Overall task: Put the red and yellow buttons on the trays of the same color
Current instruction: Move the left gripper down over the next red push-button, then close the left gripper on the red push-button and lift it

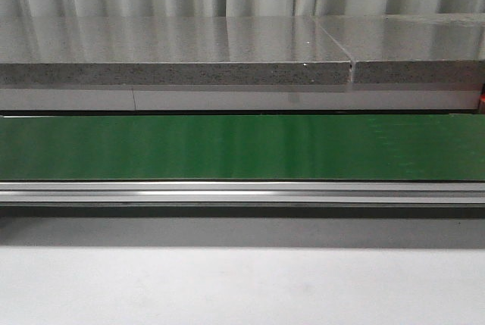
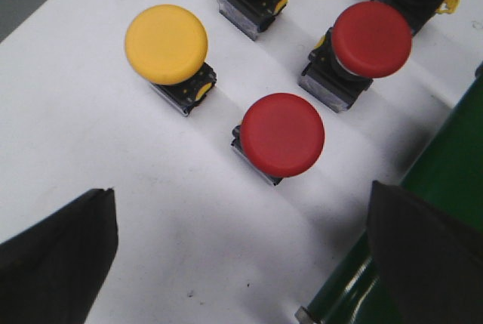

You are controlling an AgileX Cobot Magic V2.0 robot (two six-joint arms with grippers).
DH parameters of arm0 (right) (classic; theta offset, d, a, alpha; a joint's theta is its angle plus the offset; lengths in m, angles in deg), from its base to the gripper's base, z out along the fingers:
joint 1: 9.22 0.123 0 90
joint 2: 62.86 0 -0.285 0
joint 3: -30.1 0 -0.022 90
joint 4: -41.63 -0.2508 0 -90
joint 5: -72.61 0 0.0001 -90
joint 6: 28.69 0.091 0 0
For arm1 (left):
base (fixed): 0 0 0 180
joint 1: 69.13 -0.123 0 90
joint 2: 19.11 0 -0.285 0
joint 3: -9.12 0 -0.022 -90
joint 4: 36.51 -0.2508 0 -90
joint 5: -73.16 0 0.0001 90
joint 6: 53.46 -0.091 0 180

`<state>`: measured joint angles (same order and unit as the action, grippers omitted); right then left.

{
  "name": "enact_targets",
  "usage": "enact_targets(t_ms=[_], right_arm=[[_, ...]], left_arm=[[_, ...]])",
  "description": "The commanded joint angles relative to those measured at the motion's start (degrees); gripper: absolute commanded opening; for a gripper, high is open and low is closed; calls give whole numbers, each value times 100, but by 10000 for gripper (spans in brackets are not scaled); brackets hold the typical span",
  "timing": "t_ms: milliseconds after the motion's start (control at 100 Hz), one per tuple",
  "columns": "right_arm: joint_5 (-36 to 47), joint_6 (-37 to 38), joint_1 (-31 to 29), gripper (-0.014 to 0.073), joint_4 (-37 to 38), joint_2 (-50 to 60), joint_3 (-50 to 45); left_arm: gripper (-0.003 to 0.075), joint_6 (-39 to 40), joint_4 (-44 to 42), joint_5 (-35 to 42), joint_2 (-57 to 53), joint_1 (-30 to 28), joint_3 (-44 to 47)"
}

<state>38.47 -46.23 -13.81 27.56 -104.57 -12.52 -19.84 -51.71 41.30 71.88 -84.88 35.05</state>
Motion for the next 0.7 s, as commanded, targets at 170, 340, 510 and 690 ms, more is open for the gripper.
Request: enact_targets(t_ms=[170,340,510,690], right_arm=[[355,-61,-2,-68,-23,18,156],[355,-61,-2,-68,-23,18,156],[355,-61,-2,-68,-23,18,156],[355,-61,-2,-68,-23,18,156]], left_arm=[[662,67,-14,326,528,-17,-481],[662,67,-14,394,881,-17,-681],[662,67,-14,462,1124,-17,-757],[662,67,-14,533,1346,-17,-757]])
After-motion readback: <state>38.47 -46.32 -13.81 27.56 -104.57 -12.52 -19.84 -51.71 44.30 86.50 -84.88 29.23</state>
